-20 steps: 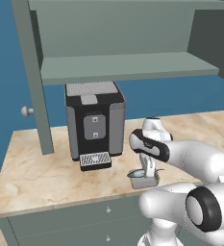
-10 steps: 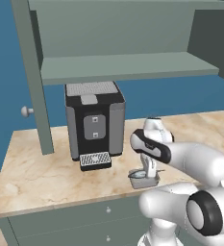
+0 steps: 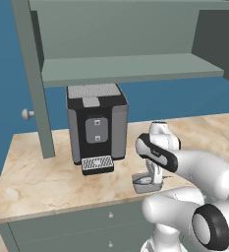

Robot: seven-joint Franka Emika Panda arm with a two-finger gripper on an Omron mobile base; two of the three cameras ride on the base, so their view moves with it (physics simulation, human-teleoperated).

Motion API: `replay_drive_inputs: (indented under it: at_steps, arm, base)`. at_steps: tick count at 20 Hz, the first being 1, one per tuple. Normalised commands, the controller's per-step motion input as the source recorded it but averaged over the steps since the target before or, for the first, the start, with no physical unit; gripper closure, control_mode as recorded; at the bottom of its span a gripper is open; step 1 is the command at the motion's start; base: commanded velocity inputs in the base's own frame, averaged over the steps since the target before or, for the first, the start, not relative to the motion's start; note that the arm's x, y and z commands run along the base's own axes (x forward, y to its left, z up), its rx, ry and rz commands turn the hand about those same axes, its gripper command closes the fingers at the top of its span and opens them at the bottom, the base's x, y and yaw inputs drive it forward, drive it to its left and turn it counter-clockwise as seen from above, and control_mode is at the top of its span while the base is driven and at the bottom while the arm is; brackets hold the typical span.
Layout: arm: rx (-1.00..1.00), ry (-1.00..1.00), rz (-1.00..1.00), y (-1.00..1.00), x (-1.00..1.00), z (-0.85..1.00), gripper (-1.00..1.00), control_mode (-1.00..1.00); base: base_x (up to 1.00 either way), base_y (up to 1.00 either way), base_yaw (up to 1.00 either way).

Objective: Retrieve the tupperware from the cabinet, then place the raw meat into the tupperware to avoid contamination.

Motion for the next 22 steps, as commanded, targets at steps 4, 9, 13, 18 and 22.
replay_drive_inputs:
  at_steps: [4, 9, 13, 18, 22]
  arm:
    - [0.0, 0.0, 0.0, -0.08, -0.13, 0.01, 1.0, -1.0]
    - [0.0, 0.0, 0.0, -0.02, -0.1, 0.12, 1.0, -1.0]
    - [0.0, 0.0, 0.0, 0.0, 0.0, 0.15, 1.0, -1.0]
    - [0.0, 0.0, 0.0, -0.01, 0.01, 0.09, 1.0, -1.0]
    - [0.0, 0.02, 0.0, -0.1, 0.04, 0.0, 1.0, -1.0]
  base:
    - [0.0, 0.0, 0.0]
    - [0.0, 0.0, 0.0]
    - [0.0, 0.0, 0.0]
    - [0.0, 0.0, 0.0]
    - [0.0, 0.0, 0.0]
